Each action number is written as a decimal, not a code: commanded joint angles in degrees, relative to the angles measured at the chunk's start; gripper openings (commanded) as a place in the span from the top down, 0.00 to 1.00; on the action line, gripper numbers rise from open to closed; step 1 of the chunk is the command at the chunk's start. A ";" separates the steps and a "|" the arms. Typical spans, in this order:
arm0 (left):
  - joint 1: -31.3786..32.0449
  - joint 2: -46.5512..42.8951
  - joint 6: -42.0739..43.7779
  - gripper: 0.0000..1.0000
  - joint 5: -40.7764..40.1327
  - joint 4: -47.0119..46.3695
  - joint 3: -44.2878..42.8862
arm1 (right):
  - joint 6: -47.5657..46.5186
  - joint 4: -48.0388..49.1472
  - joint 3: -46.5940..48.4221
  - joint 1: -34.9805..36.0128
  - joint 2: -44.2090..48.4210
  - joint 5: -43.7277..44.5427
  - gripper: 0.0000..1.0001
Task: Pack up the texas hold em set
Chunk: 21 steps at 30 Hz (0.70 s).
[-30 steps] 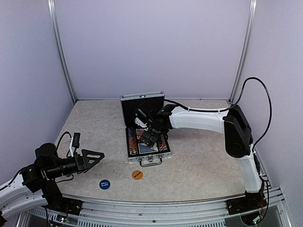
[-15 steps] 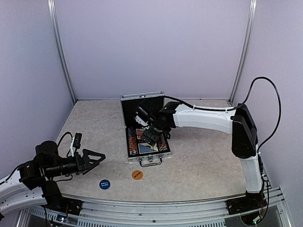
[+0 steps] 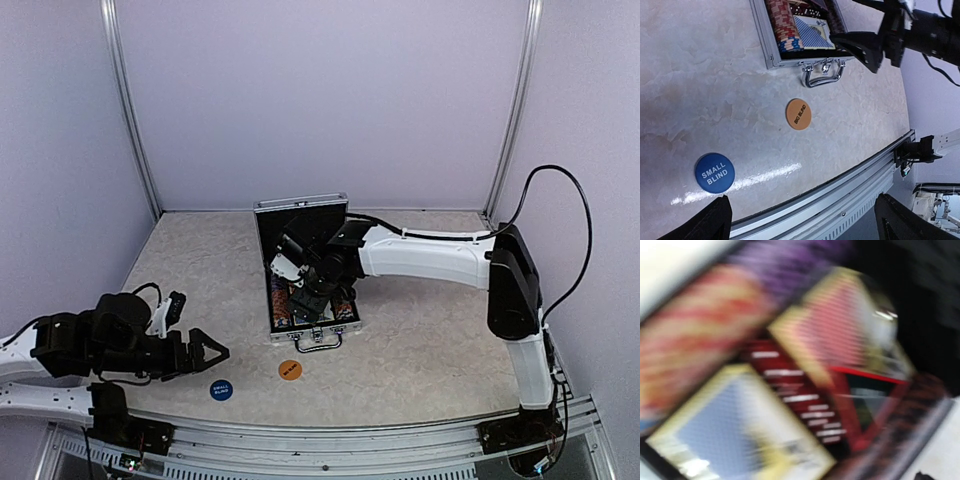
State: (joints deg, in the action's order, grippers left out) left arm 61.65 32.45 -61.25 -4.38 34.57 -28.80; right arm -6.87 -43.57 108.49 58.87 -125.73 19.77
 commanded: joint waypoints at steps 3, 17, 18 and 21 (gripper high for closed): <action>5.84 5.28 -1.59 0.01 -5.44 17.29 -9.85 | -1.82 -6.93 -2.21 4.86 7.56 -13.90 0.02; 6.29 12.39 3.61 0.01 -16.38 33.80 -25.43 | 6.31 -8.63 -4.25 8.44 3.12 -24.00 0.08; 6.29 12.45 3.50 0.01 -17.08 33.67 -25.39 | 6.57 -8.50 -4.06 8.71 2.61 -24.68 0.08; 6.21 11.29 3.95 0.01 -18.19 29.81 -24.32 | 6.71 -8.55 -2.51 9.85 0.48 -26.05 0.08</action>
State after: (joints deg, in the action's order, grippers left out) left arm 67.59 44.56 -58.74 -18.63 65.65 -53.32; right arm -1.80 -51.16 104.62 66.74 -122.26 -2.90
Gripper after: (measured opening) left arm 0.990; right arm 0.918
